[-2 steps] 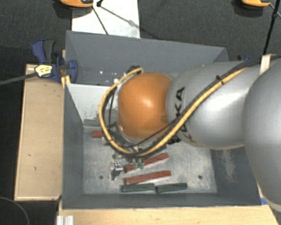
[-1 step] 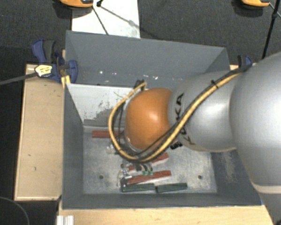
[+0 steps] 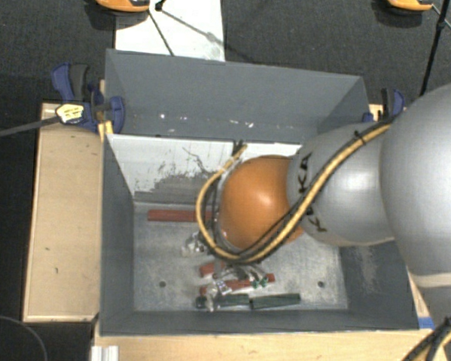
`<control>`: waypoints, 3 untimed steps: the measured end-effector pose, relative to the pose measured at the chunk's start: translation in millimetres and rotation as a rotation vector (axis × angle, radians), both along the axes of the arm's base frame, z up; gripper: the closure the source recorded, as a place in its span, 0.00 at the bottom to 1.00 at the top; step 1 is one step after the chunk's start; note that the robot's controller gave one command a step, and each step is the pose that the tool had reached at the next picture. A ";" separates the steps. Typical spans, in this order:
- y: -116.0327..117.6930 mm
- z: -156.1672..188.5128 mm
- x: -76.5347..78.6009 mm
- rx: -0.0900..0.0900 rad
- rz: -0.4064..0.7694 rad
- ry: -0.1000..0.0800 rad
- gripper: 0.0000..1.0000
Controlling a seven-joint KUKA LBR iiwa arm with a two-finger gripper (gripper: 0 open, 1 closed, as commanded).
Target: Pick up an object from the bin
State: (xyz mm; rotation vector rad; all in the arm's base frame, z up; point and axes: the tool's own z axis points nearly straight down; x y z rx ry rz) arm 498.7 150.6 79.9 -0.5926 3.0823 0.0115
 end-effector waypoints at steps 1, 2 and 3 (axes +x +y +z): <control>-27.6 14.4 -18.1 -0.007 0.276 0.001 1.00; -27.6 14.4 -18.2 -0.007 0.273 0.002 1.00; -32.5 64.3 -17.2 -0.007 0.275 0.006 1.00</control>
Offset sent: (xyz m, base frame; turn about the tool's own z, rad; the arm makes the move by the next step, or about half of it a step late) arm 0.0000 0.0000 0.0000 0.0000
